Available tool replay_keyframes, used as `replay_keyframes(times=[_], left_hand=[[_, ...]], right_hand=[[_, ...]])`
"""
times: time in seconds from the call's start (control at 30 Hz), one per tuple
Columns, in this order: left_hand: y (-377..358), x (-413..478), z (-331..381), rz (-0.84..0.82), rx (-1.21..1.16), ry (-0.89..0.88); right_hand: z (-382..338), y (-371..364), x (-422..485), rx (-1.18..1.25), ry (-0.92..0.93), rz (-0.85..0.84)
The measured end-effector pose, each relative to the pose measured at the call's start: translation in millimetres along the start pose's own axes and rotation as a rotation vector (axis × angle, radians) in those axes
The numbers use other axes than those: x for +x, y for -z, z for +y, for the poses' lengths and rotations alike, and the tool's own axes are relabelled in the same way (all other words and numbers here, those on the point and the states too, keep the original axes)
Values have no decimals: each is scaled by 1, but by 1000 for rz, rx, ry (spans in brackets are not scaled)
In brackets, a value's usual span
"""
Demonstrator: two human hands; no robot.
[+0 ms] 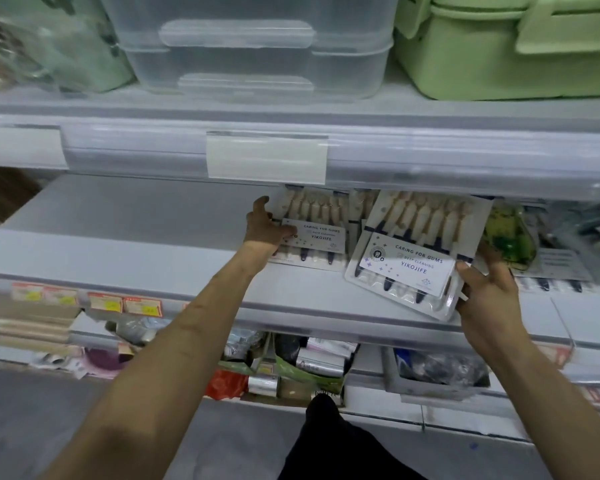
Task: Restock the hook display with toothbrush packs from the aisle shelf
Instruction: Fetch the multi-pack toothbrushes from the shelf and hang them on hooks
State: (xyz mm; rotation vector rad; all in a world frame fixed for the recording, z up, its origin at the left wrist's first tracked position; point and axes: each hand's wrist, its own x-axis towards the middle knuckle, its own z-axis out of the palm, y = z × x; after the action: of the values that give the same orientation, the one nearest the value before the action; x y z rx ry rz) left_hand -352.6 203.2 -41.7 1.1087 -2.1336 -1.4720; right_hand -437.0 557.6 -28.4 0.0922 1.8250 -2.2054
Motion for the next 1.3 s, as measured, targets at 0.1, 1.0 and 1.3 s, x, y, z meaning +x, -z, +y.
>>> replay_keyframes(times=[0.1,1.0,1.3], left_hand=[[5,-6,7,-48,-96,83],[-60,-261,74,26,-400,191],[-272,-327,148,-407,-415,146]], right_hand=[[-2,-2,2,20,-3,-7],[-72,228,-60,67,-123,-94],[-107,438,-66,127,-14,209]])
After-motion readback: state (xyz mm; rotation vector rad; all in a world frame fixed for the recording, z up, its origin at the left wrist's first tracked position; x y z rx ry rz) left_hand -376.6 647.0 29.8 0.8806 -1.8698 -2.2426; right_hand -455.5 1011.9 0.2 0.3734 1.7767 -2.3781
